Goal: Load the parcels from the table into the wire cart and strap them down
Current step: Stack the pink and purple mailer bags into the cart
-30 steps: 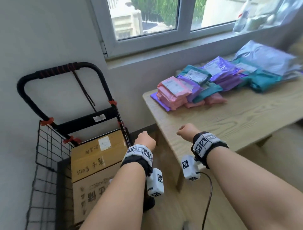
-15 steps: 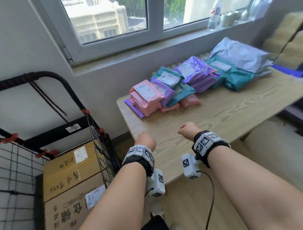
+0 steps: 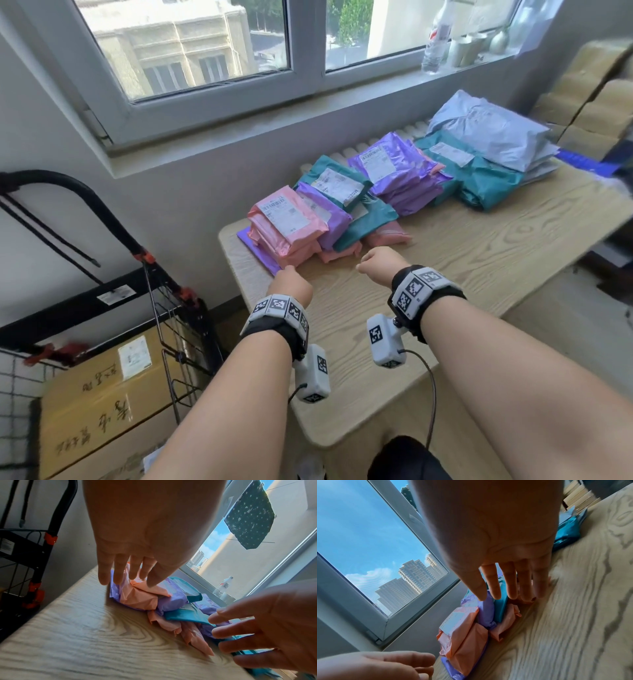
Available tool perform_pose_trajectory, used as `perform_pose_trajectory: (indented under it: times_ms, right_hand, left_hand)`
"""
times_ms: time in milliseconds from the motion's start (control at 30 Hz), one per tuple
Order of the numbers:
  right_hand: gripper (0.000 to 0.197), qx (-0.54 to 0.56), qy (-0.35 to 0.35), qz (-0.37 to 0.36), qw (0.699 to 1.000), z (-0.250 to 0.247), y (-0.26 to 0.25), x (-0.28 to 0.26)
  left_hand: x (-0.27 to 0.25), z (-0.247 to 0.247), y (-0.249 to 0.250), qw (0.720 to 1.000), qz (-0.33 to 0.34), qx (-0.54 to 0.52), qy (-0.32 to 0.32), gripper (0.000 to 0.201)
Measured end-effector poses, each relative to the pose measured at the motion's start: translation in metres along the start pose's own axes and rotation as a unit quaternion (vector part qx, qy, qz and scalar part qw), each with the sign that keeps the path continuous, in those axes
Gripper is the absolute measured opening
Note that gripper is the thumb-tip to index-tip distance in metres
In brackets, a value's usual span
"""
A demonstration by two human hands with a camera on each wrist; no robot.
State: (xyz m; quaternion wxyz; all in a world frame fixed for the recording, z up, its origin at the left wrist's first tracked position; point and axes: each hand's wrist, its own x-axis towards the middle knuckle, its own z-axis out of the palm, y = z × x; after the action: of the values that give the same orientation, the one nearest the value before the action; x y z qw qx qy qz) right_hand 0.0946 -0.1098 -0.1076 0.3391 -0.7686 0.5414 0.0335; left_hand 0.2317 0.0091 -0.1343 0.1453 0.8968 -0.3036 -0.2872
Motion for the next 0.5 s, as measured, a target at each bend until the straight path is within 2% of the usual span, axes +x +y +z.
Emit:
perform_pose_trajectory:
  times_ms: [167,267,500]
  right_hand:
    - [0.024,-0.012,-0.017,-0.04,0.999,-0.008,-0.009,0.043]
    - [0.015,-0.016,-0.023,-0.068,0.997,-0.02,-0.016,0.075]
    - [0.022,0.031,0.048,-0.115,0.992,-0.056,-0.032,0.153]
  left_hand:
    - [0.027,0.0,0.014,0.999,-0.033,-0.021,0.029,0.044]
    - [0.045,-0.003,0.024,0.994,-0.066,-0.054,0.064,0.044]
    - [0.087,-0.004,0.047,0.977,-0.132,-0.109,0.125,0.042]
